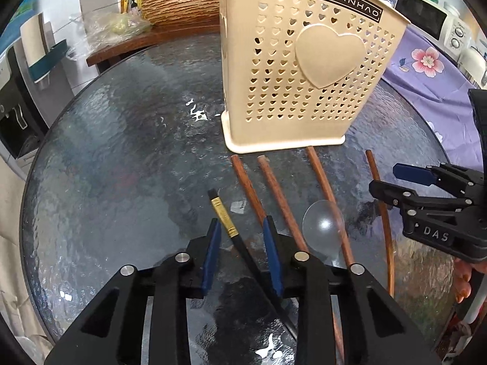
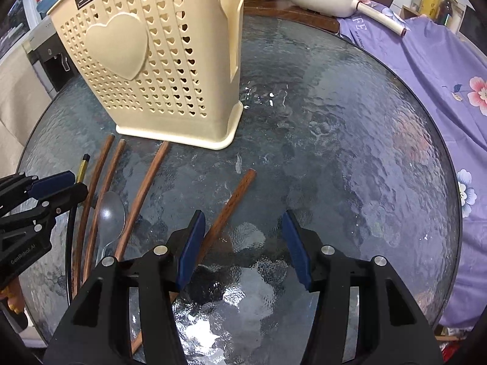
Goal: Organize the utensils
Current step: 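Grasp a wooden chopstick with the right tool while the left tool grasps a gold-tipped black chopstick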
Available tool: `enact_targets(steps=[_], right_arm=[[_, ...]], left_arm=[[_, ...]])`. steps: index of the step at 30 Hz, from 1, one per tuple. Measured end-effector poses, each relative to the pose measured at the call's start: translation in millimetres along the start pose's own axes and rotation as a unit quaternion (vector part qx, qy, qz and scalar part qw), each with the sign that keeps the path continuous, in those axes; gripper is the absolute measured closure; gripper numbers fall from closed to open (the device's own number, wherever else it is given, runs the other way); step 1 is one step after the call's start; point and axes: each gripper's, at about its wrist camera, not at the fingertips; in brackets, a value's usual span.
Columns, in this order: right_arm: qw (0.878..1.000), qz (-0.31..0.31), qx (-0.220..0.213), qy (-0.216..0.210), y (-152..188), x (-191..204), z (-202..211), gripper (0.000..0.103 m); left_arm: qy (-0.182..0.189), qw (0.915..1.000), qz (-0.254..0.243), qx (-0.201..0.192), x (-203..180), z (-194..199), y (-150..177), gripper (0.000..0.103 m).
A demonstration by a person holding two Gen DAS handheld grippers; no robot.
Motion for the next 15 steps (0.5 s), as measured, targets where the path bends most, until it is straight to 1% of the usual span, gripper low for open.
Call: enact_targets(steps=[1,3,4,6,9,11,12,15], right_arm=[[1.000,-0.001,0.000,0.000,-0.8,0.3,-0.8,0.052],[1.000,-0.002,0.001,0.001,-2.6,1.6,-2.1,0.061],[1.000,-0.002,0.002,0.000,-3.1,2.9,-2.4,0.062],[1.000,-0.001,0.005,0.000,-4.3,5.2,-3.6,0.069],[1.000,-0.001,0.008,0.003,-4.2,8.1,-5.0,0.073],[1.000,-0.003,0.012,0.005,-5.3,8.0,-6.3,0.075],[1.000,-0.003,0.014,0.005,-6.0,8.5,-6.7,0.079],[1.000,-0.005,0.020,0.007,-7.1,13.6,-7.4,0.085]], left_arm=[[0.004,1.0000,0.004,0.000,0.6,-0.6,-0.6,0.078],[0.010,0.9999,0.007,0.000,1.3,-1.6,-1.4,0.080],[0.011,0.9999,0.007,0.000,2.1,-1.9,-2.0,0.080],[0.013,0.9999,0.005,-0.001,0.7,-2.1,-2.8,0.084],[0.018,0.9998,0.006,0.003,-1.5,-2.5,-4.7,0.090],[0.018,0.9998,0.004,0.005,-2.0,-2.3,-5.6,0.091],[0.017,0.9998,0.004,0.006,-2.7,-2.7,-6.8,0.092],[0.018,0.9998,0.005,0.010,-4.1,-4.1,-9.3,0.095]])
Point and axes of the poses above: each gripper's, at about its wrist camera, not at the fingertips, and z roughly against the way its jaws point, x to its left, y to its underside, and after that the axes turned 8 degrees about -z, right-handed
